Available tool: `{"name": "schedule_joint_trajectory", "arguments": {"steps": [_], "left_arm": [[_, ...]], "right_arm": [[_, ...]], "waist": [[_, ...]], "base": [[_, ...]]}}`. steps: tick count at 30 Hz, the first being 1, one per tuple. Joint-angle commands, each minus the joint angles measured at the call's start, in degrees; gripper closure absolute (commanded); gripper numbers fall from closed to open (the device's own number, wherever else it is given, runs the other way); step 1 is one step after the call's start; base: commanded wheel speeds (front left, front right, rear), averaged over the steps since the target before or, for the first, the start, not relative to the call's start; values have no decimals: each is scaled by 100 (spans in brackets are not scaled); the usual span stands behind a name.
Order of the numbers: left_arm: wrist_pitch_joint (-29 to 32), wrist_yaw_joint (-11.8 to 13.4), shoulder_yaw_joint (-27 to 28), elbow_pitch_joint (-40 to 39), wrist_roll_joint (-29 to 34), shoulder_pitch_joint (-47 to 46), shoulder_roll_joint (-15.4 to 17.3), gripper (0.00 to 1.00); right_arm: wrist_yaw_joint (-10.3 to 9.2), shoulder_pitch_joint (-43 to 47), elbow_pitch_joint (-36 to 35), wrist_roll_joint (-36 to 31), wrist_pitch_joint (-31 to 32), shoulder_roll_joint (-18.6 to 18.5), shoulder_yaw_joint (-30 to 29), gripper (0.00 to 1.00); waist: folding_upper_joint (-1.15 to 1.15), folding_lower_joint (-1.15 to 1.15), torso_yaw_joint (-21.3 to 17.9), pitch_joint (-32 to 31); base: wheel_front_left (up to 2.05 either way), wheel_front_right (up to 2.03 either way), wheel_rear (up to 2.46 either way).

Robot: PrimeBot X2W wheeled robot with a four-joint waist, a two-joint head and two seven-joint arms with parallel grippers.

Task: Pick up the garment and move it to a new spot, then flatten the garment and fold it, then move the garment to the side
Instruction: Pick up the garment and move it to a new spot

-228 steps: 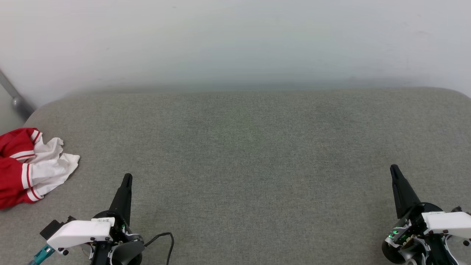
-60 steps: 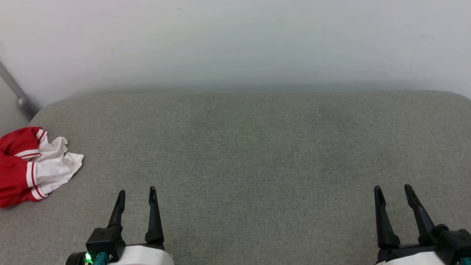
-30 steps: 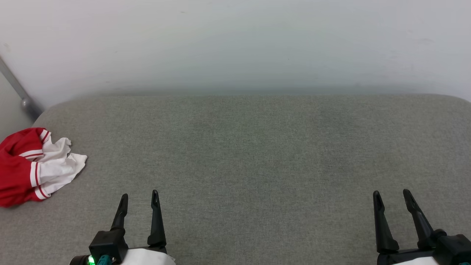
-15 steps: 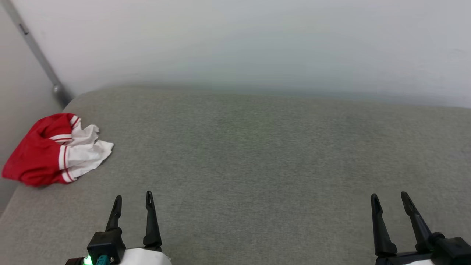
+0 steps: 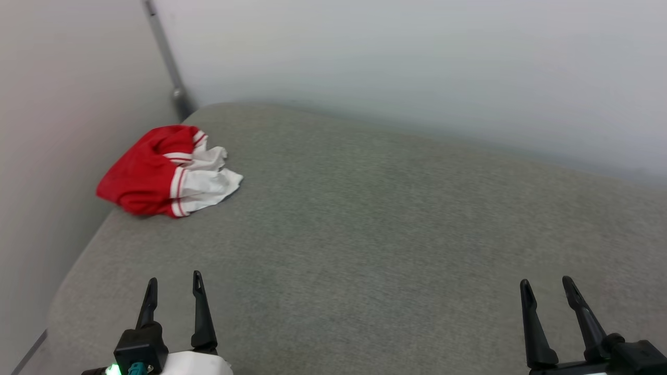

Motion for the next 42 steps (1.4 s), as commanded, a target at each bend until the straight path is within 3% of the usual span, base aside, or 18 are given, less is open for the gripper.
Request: {"name": "schedule_joint_trajectory", "arguments": {"steps": [1, 11, 23, 29, 32, 42], "left_arm": [[-16, 17, 19, -16, -11, 51, -5, 0], [-16, 48, 221, 11, -6, 109, -6, 0], [-16, 60, 497, 25, 13, -97, 21, 0], [-16, -243, 951, 182, -115, -982, 458, 0], [-16, -402, 1231, 463, -233, -1814, 907, 0], [557, -791, 1579, 1689, -738, -4123, 1925, 0]], "right_arm": [[-2, 35, -22, 17, -10, 10, 6, 0], [-2, 28, 4, 11, -10, 9, 73, 0], [-2, -37, -9, -22, -10, 9, 102, 0], [-2, -177, -90, -189, -11, 10, 49, 0], [-2, -356, -165, -345, -10, 10, -39, 0], [-2, -805, -409, -710, -10, 9, -273, 0]], "waist": [[0, 0, 286, -5], [0, 0, 931, -32], [0, 0, 787, 47], [0, 0, 610, 371], [0, 0, 463, 744], [0, 0, 97, 1780]], "base": [[0, 0, 0], [0, 0, 0], [0, 0, 0], [0, 0, 0], [0, 0, 0], [0, 0, 0]]}}
